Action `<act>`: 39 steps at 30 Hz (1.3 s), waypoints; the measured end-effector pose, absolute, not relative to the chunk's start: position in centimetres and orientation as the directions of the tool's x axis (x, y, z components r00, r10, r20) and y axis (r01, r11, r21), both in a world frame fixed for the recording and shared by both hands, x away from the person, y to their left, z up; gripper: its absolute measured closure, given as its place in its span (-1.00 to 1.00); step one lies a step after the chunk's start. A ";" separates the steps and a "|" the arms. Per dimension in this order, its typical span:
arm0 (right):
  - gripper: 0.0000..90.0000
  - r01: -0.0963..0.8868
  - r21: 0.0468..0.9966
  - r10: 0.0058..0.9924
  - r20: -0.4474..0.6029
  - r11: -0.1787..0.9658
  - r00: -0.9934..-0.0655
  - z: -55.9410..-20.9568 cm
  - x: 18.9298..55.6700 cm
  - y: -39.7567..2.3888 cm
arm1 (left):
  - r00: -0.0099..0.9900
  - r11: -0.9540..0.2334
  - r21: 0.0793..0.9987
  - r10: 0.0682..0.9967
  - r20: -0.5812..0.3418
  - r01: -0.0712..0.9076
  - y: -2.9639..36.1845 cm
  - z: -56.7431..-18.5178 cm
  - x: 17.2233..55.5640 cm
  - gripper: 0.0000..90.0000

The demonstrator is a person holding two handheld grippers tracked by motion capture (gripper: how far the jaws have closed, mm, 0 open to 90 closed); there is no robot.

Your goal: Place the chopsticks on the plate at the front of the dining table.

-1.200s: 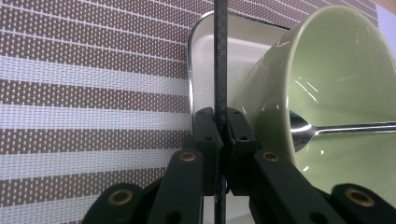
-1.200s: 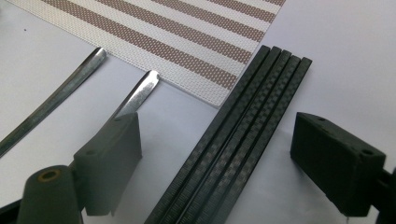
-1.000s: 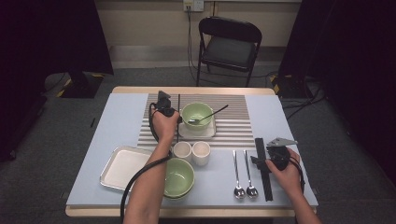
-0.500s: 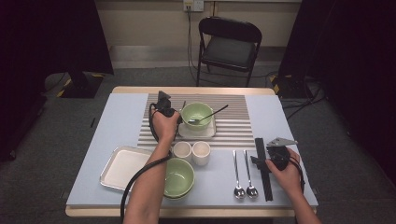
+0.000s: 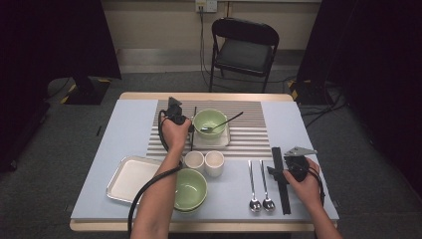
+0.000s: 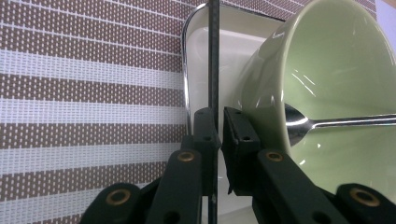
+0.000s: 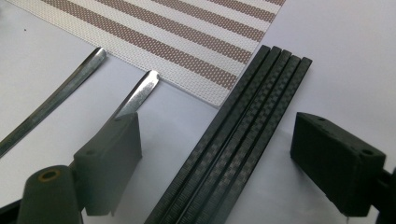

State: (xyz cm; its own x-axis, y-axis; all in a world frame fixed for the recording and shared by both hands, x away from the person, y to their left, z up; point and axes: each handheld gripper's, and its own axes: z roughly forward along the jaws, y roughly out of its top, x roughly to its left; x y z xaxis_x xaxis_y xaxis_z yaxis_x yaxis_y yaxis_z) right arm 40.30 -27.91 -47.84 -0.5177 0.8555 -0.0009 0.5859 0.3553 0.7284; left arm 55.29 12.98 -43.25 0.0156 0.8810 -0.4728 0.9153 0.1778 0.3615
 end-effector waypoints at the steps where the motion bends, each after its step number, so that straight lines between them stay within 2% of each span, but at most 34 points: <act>1: -0.66 0.586 0.728 0.856 -0.001 0.355 -0.518 -47.8 40.3 -27.9 | 0.013 0.184 0.364 0.879 -0.476 0.913 13.0 -43.2 55.3 0.86; 15: -0.66 0.586 0.728 0.856 -0.001 0.355 -0.517 -47.8 40.3 -27.9 | 0.034 0.159 0.353 0.875 -0.483 0.922 13.7 -42.7 54.3 0.88; 27: -0.66 0.586 0.728 0.856 -0.003 0.357 -0.518 -47.8 40.3 -27.9 | 0.037 0.155 0.351 0.875 -0.482 0.923 13.3 -43.1 53.5 0.85; 39: -0.66 0.586 0.728 0.856 -0.001 0.355 -0.517 -47.8 40.3 -27.9 | 0.042 0.140 0.343 0.879 -0.475 0.929 12.5 -43.6 53.9 0.91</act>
State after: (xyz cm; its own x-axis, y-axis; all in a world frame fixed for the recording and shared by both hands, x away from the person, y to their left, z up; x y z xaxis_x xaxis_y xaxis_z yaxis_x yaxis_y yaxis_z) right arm 40.30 -27.91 -47.84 -0.5173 0.8558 -0.0010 0.5862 0.3553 0.7281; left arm 53.87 12.46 -43.64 0.0424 0.8790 -0.4749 0.9288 0.1405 0.3428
